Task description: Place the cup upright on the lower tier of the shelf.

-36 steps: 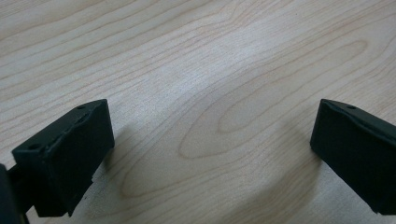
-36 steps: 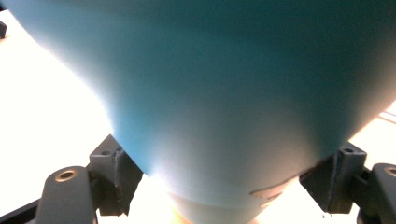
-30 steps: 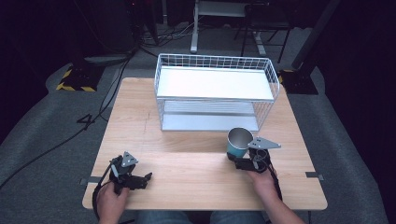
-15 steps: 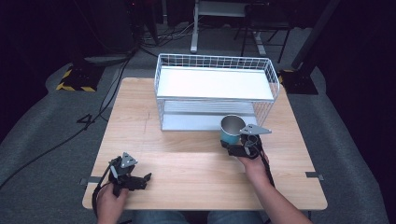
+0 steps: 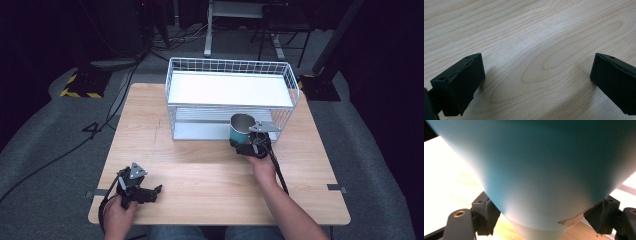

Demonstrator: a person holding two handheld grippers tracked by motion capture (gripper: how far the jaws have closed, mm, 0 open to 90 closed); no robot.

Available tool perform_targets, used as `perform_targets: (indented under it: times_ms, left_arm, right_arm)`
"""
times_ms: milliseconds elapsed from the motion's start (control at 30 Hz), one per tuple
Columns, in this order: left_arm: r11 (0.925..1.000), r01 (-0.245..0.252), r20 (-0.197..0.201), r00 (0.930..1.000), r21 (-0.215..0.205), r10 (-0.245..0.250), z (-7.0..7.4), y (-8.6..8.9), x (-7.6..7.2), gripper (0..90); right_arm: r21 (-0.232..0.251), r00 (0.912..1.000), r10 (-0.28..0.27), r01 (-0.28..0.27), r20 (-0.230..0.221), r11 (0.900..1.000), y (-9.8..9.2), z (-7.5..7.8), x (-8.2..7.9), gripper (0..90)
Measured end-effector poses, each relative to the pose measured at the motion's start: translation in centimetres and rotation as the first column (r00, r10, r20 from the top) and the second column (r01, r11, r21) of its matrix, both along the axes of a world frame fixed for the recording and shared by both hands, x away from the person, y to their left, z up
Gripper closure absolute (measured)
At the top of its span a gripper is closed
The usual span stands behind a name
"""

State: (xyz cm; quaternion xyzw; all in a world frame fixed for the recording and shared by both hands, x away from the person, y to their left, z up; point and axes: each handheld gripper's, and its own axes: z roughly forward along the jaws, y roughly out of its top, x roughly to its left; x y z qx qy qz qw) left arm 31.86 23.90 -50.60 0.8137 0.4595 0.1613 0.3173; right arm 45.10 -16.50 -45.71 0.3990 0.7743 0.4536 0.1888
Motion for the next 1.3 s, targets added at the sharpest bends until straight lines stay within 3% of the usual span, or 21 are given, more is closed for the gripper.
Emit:
perform_targets:
  times_ms: [433, 800, 1100, 1300]
  left_arm:
    - [1.0, -0.004, 0.003, 1.0, 0.004, 0.004, 0.0, -0.1, 0.4, 0.1]
    - [1.0, -0.004, 0.003, 1.0, 0.004, 0.004, 0.0, -0.1, 0.4, 0.1]
    - [1.0, -0.005, 0.003, 1.0, 0.005, 0.005, 0.0, -0.1, 0.4, 0.1]
    - [1.0, -0.005, 0.002, 1.0, 0.005, 0.005, 0.0, -0.1, 0.4, 0.1]
  right_arm:
    - [-0.025, 0.9992, -0.025, 0.025, 0.032, 0.999, 1.6, -0.4, 2.7, 24.0]
    - [0.005, 0.9977, -0.056, 0.056, 0.037, 0.998, 3.0, -1.1, 4.6, 24.0]
    - [0.0, 0.9952, -0.089, 0.089, 0.041, 0.996, 3.7, -2.0, 6.1, 24.0]
    - [0.008, 0.9934, -0.093, 0.093, 0.067, 0.996, 4.2, -2.2, 6.9, 24.0]
